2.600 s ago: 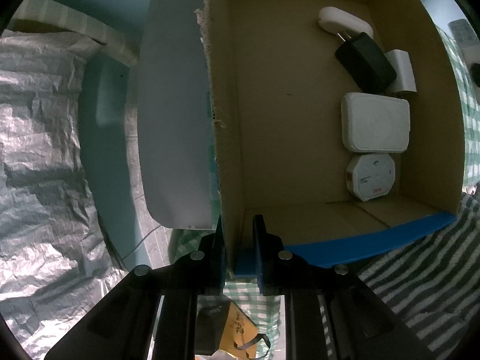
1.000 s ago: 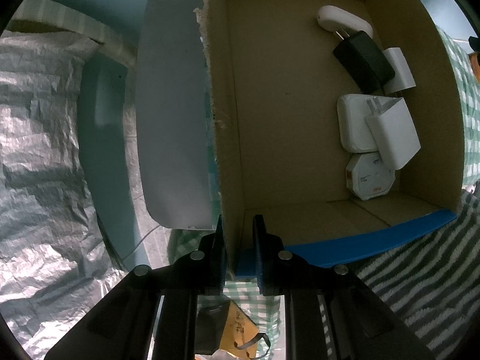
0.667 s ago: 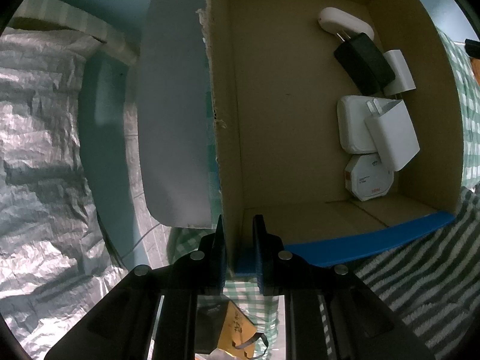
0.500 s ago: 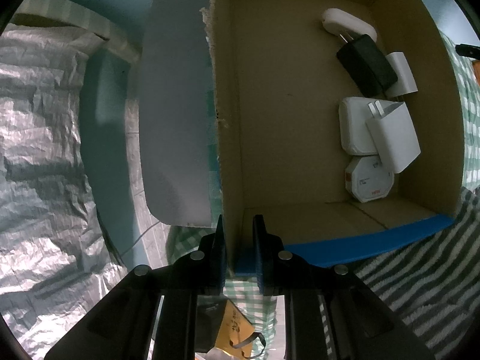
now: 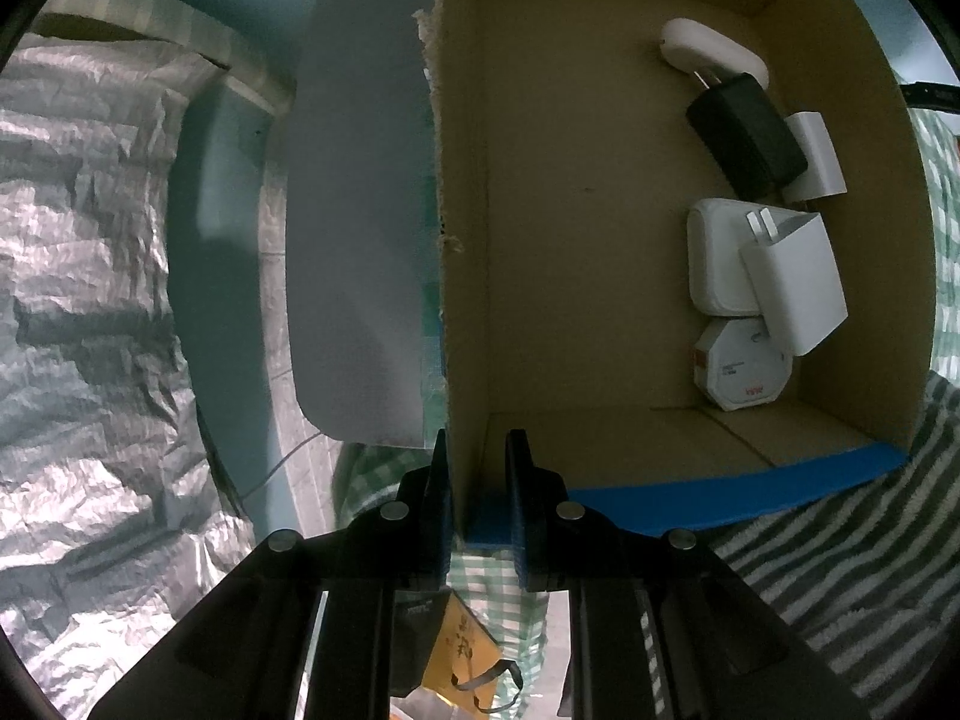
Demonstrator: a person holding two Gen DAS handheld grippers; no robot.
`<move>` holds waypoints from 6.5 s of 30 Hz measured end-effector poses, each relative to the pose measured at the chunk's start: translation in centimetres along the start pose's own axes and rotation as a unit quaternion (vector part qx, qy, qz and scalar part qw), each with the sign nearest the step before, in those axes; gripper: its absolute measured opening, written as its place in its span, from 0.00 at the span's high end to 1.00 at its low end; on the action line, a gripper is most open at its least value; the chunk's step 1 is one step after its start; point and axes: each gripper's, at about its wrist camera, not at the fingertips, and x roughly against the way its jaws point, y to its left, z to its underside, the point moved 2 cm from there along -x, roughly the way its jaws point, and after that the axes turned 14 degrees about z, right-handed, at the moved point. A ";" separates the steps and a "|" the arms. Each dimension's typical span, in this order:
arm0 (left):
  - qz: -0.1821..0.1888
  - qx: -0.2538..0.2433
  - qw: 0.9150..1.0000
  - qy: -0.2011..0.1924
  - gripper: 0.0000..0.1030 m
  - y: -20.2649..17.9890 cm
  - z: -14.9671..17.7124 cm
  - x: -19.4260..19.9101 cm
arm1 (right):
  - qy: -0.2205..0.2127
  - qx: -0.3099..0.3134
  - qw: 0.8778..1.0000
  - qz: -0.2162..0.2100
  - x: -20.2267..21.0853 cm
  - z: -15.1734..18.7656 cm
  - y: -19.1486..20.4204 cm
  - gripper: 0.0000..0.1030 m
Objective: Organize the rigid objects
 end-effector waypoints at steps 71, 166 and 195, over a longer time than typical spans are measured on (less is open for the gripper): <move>0.003 -0.039 0.999 -0.008 0.84 -0.7 -0.3 0.4 | -0.037 0.256 0.965 -0.033 10.2 5.4 26.1 0.40; -0.059 -0.088 0.961 -0.254 0.01 -10.9 -0.5 20.9 | -0.280 -0.087 0.956 0.010 30.9 12.9 8.7 0.28; -0.060 -0.089 0.961 -0.254 0.01 -10.9 -0.7 21.0 | -0.279 -0.089 0.956 0.011 30.9 12.8 8.7 0.28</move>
